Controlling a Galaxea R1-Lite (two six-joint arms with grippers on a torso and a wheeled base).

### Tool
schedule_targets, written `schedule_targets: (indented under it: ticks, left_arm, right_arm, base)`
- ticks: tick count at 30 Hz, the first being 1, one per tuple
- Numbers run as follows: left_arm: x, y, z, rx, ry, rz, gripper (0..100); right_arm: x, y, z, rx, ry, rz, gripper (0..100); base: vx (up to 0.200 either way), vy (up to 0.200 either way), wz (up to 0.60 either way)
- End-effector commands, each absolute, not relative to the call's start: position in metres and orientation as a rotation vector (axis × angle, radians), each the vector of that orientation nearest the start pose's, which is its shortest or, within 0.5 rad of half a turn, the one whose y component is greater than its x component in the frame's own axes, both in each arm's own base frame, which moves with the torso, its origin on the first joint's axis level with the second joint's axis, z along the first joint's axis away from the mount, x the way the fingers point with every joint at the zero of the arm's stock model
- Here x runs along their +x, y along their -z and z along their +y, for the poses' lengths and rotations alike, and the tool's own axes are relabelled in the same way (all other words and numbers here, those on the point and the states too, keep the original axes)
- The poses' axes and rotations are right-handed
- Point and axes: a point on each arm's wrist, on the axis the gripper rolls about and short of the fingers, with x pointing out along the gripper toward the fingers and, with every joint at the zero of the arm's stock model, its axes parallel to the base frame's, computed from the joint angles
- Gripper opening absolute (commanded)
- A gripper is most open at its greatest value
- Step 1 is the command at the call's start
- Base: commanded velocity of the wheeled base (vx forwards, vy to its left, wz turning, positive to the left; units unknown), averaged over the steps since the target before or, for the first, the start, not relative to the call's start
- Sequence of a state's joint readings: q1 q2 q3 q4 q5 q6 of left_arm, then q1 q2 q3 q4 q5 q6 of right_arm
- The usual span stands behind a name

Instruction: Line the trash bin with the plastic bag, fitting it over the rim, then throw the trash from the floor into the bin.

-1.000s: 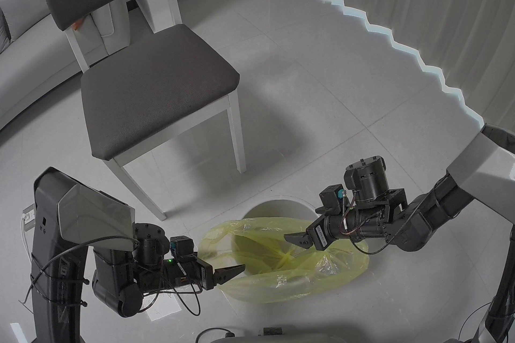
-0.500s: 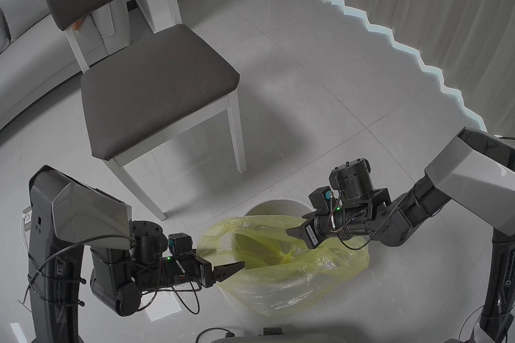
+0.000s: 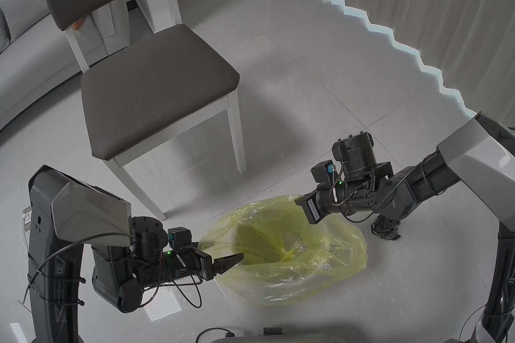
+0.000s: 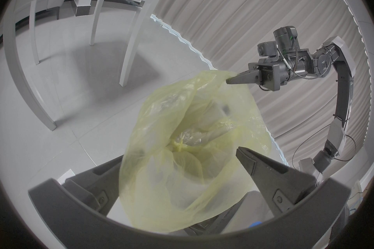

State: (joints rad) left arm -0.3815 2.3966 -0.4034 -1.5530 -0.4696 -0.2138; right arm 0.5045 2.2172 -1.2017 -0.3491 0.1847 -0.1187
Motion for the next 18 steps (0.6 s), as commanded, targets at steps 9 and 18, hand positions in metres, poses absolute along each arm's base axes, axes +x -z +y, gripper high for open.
schedule_targets:
  ticks: [9, 18]
  left_arm:
    - [0.302, 0.034, -0.134, -0.239, 0.754, 0.483, 100]
    - [0.306, 0.040, -0.131, -0.242, 0.739, 0.492, 100]
  right_arm:
    - [0.403, -0.059, 0.194, -0.228, -0.652, 0.610, 0]
    - [0.426, -0.018, 0.209, -0.229, -0.660, 0.629, 0]
  base:
    - [0.000, 0.000, 0.00]
    - [0.000, 0.000, 0.00]
